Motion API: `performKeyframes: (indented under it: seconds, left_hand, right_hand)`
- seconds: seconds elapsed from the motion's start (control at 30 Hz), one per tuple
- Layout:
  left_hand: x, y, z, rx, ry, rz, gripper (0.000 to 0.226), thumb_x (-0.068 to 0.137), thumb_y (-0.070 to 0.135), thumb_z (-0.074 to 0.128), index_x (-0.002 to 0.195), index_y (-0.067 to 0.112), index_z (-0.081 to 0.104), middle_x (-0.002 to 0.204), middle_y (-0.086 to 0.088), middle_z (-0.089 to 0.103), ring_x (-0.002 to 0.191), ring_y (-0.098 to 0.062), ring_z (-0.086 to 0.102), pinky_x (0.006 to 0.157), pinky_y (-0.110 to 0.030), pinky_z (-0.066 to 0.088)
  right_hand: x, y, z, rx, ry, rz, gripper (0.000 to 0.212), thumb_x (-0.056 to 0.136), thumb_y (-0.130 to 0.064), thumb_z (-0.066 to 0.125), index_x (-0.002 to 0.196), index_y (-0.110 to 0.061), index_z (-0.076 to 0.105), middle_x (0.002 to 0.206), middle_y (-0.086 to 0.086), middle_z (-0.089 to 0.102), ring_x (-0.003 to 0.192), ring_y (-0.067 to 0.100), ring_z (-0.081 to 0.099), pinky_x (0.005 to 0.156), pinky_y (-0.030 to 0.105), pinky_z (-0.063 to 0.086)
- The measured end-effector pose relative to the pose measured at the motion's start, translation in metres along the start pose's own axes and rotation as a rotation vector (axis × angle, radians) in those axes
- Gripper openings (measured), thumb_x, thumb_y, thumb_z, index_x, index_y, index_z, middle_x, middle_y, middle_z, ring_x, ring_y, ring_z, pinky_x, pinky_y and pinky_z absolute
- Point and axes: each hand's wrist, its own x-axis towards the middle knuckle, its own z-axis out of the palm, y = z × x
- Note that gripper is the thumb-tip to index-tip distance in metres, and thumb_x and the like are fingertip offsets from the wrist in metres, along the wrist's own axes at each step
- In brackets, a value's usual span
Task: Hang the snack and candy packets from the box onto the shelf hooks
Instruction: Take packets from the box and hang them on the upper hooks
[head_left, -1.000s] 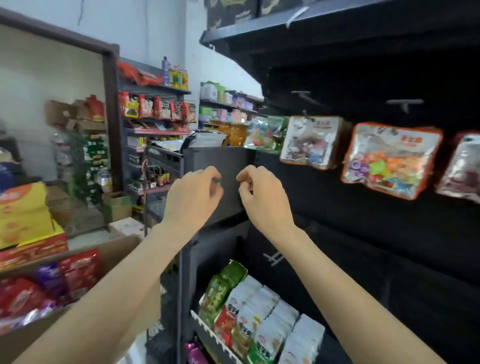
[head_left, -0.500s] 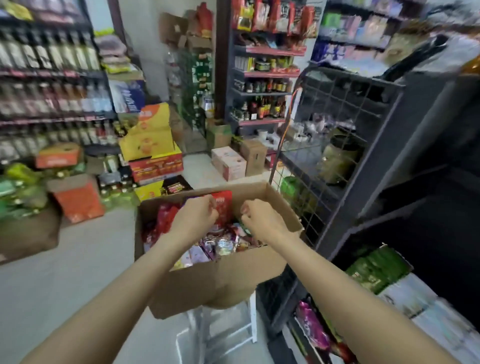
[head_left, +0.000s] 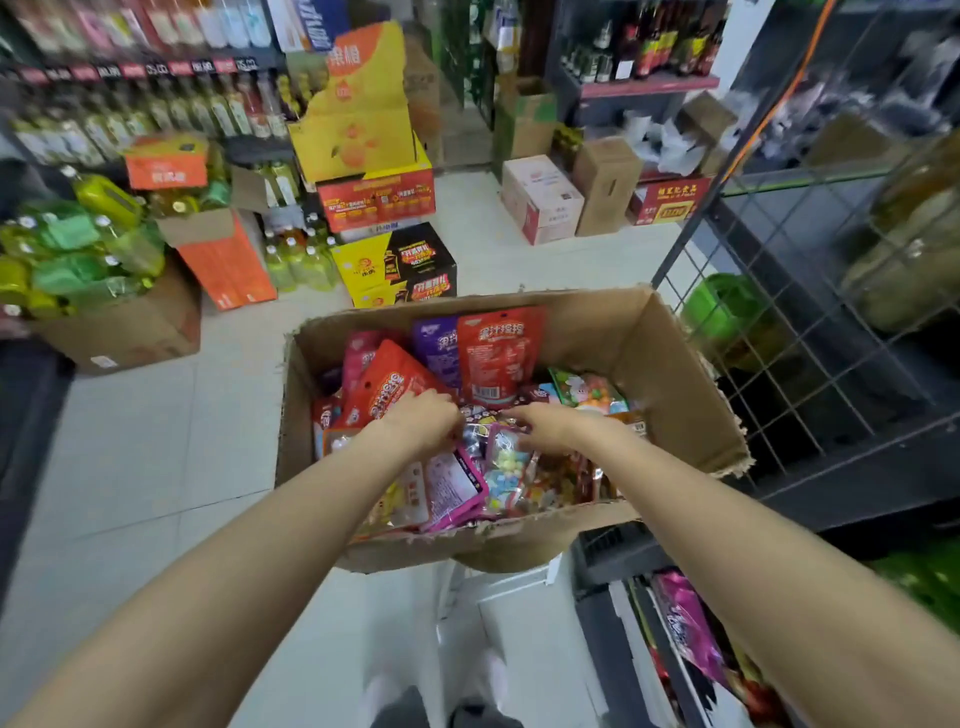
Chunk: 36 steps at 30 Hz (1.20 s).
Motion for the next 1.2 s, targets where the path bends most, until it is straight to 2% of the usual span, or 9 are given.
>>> performKeyframes:
  seconds: [0.2, 0.33, 0.47, 0.63, 0.8, 0.93, 1.03, 1.1, 1.2]
  left_hand:
    - [0.012, -0.01, 0.0, -0.203, 0.036, 0.004, 0.012, 0.085, 0.011, 0.06, 0.094, 0.015, 0.067, 0.103, -0.007, 0.058, 0.099, -0.025, 0.057, 0.069, -0.028, 0.04]
    - [0.005, -0.017, -0.011, -0.419, 0.232, -0.07, 0.009, 0.092, 0.017, 0.055, 0.085, 0.015, 0.05, 0.092, -0.005, 0.058, 0.088, -0.025, 0.058, 0.068, -0.032, 0.043]
    - [-0.006, -0.021, -0.03, -0.561, 0.419, -0.175, 0.012, 0.095, 0.019, 0.051, 0.086, 0.012, 0.05, 0.08, -0.006, 0.064, 0.078, -0.028, 0.061, 0.066, -0.035, 0.046]
    - [-0.022, -0.013, -0.057, -0.598, 0.639, -0.222, 0.011, 0.096, 0.012, 0.044, 0.099, 0.002, 0.048, 0.09, -0.021, 0.061, 0.085, -0.037, 0.056, 0.07, -0.042, 0.042]
    - [-0.057, 0.022, -0.083, -0.651, 0.701, -0.135, 0.025, 0.094, -0.002, 0.039, 0.111, 0.007, 0.055, 0.082, -0.021, 0.064, 0.055, -0.027, 0.047, 0.049, -0.033, 0.027]
    - [-0.094, 0.06, -0.104, -0.775, 0.766, -0.025, 0.032, 0.096, 0.004, 0.039, 0.102, 0.003, 0.07, 0.095, -0.021, 0.069, 0.085, -0.036, 0.06, 0.07, -0.036, 0.036]
    - [-0.119, 0.087, -0.114, -0.895, 0.748, 0.046, 0.034, 0.096, 0.014, 0.04, 0.077, 0.008, 0.068, 0.074, -0.011, 0.063, 0.075, -0.028, 0.055, 0.063, -0.033, 0.036]
    - [-0.138, 0.11, -0.124, -0.94, 0.735, 0.078, 0.037, 0.098, 0.02, 0.038, 0.064, 0.01, 0.049, 0.064, -0.005, 0.048, 0.07, -0.023, 0.045, 0.058, -0.034, 0.029]
    - [-0.165, 0.152, -0.139, -0.93, 0.707, 0.244, 0.042, 0.098, 0.039, 0.042, 0.077, 0.004, 0.052, 0.063, -0.006, 0.044, 0.07, -0.021, 0.045, 0.065, -0.032, 0.031]
  right_hand:
    - [0.023, 0.012, -0.004, 0.07, 0.034, -0.027, 0.019, 0.089, -0.017, 0.064, 0.1, -0.002, 0.069, 0.096, 0.01, 0.067, 0.087, 0.019, 0.057, 0.072, 0.027, 0.04]
    - [0.014, 0.022, -0.022, 0.21, 0.203, -0.107, 0.027, 0.096, -0.021, 0.054, 0.07, -0.015, 0.051, 0.066, -0.002, 0.051, 0.065, 0.014, 0.048, 0.057, 0.029, 0.033]
    - [0.0, 0.029, -0.045, 0.345, 0.474, -0.04, 0.021, 0.099, -0.017, 0.045, 0.079, -0.011, 0.044, 0.066, -0.001, 0.047, 0.074, 0.021, 0.047, 0.061, 0.032, 0.029]
    - [-0.028, 0.03, -0.059, 0.562, 0.775, 0.043, 0.018, 0.1, -0.015, 0.037, 0.089, -0.006, 0.047, 0.077, 0.004, 0.049, 0.08, 0.023, 0.046, 0.065, 0.032, 0.028]
    - [-0.074, 0.022, -0.057, 0.896, 0.947, 0.071, 0.02, 0.097, -0.016, 0.04, 0.092, -0.003, 0.054, 0.081, 0.008, 0.053, 0.08, 0.022, 0.048, 0.069, 0.032, 0.035]
    - [-0.138, 0.012, -0.05, 1.103, 1.018, 0.064, 0.02, 0.097, -0.022, 0.043, 0.091, -0.01, 0.058, 0.097, 0.02, 0.065, 0.089, 0.037, 0.065, 0.08, 0.045, 0.056]
    - [-0.201, 0.002, -0.038, 1.047, 1.14, -0.015, 0.026, 0.098, -0.016, 0.047, 0.073, -0.018, 0.053, 0.069, 0.001, 0.057, 0.062, 0.012, 0.055, 0.055, 0.014, 0.046]
    - [-0.242, -0.004, -0.027, 0.92, 1.214, -0.034, 0.026, 0.097, -0.016, 0.05, 0.071, -0.018, 0.051, 0.064, -0.007, 0.05, 0.059, 0.006, 0.046, 0.057, 0.019, 0.039]
    - [-0.305, -0.006, -0.01, 0.759, 1.31, 0.007, 0.021, 0.094, -0.023, 0.054, 0.073, -0.018, 0.056, 0.062, -0.01, 0.051, 0.063, 0.008, 0.047, 0.065, 0.029, 0.037]
